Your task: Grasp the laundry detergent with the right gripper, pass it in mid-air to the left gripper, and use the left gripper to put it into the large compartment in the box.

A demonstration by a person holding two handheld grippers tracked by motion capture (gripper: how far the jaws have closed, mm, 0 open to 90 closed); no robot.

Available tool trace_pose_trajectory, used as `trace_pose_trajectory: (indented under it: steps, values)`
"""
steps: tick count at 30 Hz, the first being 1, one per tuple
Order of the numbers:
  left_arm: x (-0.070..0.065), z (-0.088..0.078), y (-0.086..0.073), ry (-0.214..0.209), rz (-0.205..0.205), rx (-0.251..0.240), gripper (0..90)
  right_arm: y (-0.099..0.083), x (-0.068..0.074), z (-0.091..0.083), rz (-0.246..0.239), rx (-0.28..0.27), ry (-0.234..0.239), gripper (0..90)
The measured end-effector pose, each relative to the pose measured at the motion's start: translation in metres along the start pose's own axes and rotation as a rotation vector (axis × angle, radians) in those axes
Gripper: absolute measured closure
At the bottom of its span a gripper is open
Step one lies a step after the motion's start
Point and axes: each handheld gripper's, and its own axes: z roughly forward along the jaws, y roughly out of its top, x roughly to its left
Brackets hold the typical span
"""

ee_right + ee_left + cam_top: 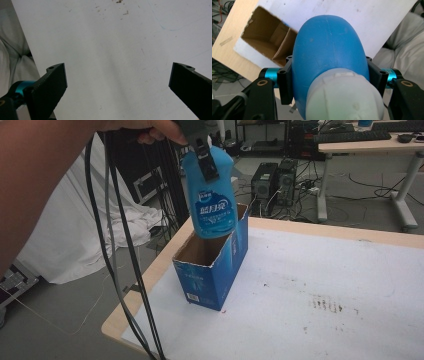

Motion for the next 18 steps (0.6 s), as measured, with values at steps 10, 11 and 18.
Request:
trace_pose_trajectory:
  steps: [10, 11, 18]
  values:
    - [0.02, 0.025, -0.015, -0.013, 0.015, 0.025, 37.6, 0.003, -0.006, 0.006, 0.041, 0.006, 0.006, 0.7]
    - [0.022, 0.028, -0.016, -0.013, 0.012, 0.025, 37.6, 0.003, -0.007, 0.006, 0.042, 0.005, 0.007, 0.7]
    - [0.032, 0.046, -0.026, -0.016, 0.009, 0.032, 37.6, 0.004, -0.01, 0.009, 0.046, 0.009, 0.003, 0.7]
